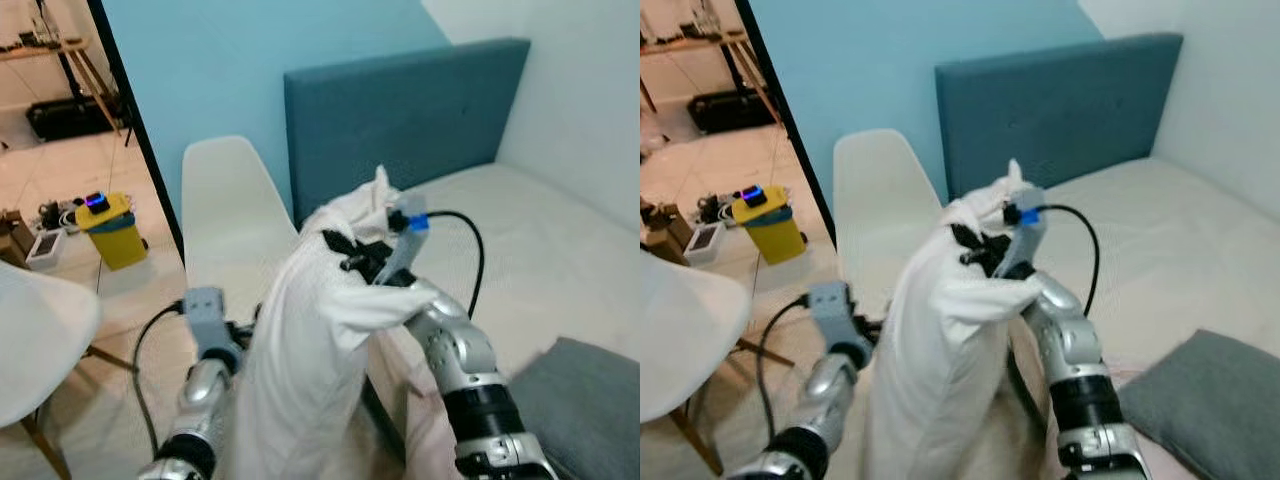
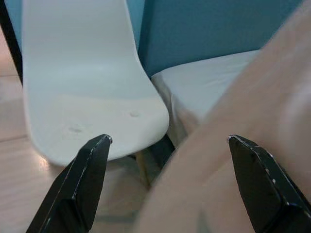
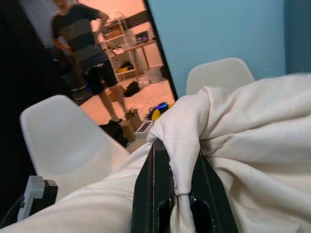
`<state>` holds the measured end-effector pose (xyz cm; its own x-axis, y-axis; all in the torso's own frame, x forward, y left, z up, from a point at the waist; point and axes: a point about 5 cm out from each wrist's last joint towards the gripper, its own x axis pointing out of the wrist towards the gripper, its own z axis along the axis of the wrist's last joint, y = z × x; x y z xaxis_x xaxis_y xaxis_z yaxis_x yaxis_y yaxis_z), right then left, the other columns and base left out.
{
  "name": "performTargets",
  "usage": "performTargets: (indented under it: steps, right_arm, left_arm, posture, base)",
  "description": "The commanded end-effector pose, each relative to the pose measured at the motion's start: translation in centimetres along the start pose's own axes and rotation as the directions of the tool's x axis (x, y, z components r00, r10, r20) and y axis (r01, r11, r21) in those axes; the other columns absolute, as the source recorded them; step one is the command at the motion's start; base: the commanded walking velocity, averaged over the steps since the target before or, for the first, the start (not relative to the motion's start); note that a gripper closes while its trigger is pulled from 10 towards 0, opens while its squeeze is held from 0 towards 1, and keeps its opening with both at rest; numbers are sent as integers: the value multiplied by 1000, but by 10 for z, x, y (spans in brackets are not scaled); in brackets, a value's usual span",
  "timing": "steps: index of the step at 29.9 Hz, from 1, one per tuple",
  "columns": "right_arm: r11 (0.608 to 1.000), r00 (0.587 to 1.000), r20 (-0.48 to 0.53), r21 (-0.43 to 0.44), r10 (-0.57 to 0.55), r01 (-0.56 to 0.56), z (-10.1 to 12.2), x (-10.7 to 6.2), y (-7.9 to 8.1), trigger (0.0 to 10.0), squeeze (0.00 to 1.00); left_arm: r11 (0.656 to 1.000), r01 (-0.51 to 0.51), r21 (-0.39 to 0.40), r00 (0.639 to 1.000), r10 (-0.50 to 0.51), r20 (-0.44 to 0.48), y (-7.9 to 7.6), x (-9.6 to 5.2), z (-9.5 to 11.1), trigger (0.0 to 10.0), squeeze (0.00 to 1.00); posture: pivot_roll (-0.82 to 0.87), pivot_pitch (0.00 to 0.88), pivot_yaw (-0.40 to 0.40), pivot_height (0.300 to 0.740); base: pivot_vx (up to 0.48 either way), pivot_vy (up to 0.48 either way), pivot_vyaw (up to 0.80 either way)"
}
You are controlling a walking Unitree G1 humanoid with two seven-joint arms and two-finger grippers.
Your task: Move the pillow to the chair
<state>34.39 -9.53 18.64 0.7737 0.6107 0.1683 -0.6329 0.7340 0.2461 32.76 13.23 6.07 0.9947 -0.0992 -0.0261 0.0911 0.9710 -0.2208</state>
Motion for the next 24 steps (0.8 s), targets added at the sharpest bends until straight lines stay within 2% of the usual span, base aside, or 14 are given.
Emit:
performTargets:
  steps: [1, 5, 8, 14, 18, 21, 24]
  right_arm:
    - [997, 988, 142, -56, 65, -58, 31, 9, 14, 10000, 0]
    - [994, 983, 160, -68, 95, -86, 36, 11, 21, 10000, 0]
    - [978, 962, 192, -117, 195, -174, 48, 13, 34, 10000, 0]
    - [976, 955, 211, -110, 207, -187, 57, 14, 33, 10000, 0]
    - [969, 939, 243, -117, 242, -219, 71, 13, 37, 10000, 0]
    - [936, 898, 273, -166, 346, -310, 91, 13, 49, 10000, 0]
    - [908, 873, 266, -207, 410, -363, 99, 15, 58, 10000, 0]
  left_arm:
    - [1000, 10, 9, 1000, -10, -1, -1, 1, 0, 10000, 0]
    - [1000, 14, 7, 1000, -14, 2, -3, 3, 2, 10000, 0]
    - [1000, 14, 3, 1000, -14, 16, -4, 6, 6, 10000, 0]
    - [1000, 13, 5, 999, -13, 33, -2, 8, 11, 10000, 0]
    - [1000, 14, 4, 999, -14, 46, -2, 9, 14, 10000, 0]
    - [1000, 23, 5, 997, -23, 70, -4, 12, 20, 10000, 0]
    - [1000, 27, 5, 995, -27, 96, -6, 15, 26, 10000, 0]
  posture:
    - [34, 0, 41, 740]
    - [28, 0, 43, 740]
    - [29, 0, 38, 740]
    - [31, 0, 36, 740]
    - [34, 0, 37, 740]
    - [30, 0, 38, 740]
    - [30, 0, 38, 740]
  base:
    - [371, 0, 0]
    - [368, 0, 0]
    - [361, 0, 465]
    - [361, 0, 800]
    - [360, 0, 109]
    - [359, 0, 0]
    - [360, 0, 0]
